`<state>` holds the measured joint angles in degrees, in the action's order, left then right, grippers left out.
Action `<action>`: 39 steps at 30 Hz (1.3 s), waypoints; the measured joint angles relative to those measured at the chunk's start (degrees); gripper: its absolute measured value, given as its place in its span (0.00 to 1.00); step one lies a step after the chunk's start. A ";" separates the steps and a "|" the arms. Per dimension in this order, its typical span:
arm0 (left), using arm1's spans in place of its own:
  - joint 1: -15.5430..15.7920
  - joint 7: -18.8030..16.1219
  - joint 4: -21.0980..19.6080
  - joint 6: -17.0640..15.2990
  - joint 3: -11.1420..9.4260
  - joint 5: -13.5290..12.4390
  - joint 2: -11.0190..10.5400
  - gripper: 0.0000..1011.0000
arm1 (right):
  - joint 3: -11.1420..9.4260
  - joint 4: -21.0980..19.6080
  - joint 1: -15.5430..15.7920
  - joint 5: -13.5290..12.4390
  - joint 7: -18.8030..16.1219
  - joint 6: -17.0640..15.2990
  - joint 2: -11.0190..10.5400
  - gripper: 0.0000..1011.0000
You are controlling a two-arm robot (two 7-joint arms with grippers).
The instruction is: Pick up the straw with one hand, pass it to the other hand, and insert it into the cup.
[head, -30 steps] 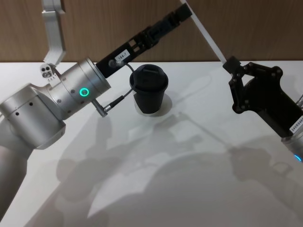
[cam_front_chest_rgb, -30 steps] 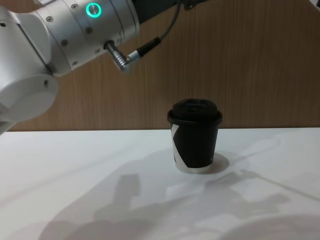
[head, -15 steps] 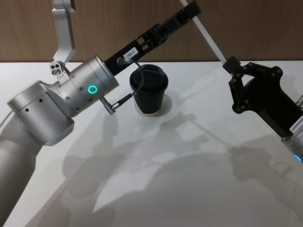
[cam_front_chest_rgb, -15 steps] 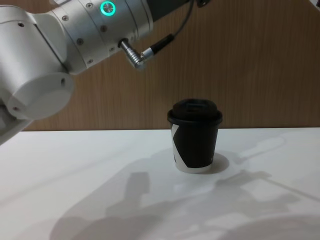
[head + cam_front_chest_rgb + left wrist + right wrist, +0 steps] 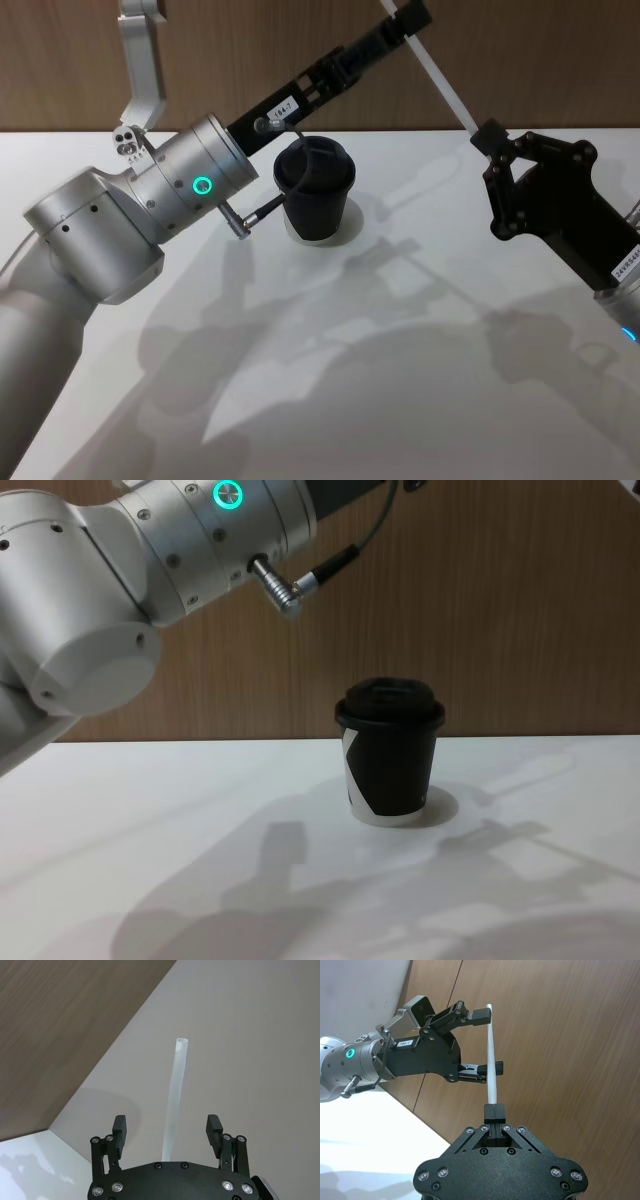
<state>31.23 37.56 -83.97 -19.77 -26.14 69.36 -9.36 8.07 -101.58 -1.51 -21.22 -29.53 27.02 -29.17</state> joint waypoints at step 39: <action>0.62 0.08 0.53 1.47 -0.84 -0.38 0.01 0.39 | 0.00 0.00 0.00 0.00 0.00 0.00 0.00 0.00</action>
<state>31.85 37.65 -83.44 -18.30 -26.97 68.98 -9.35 8.07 -101.58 -1.51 -21.22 -29.53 27.02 -29.16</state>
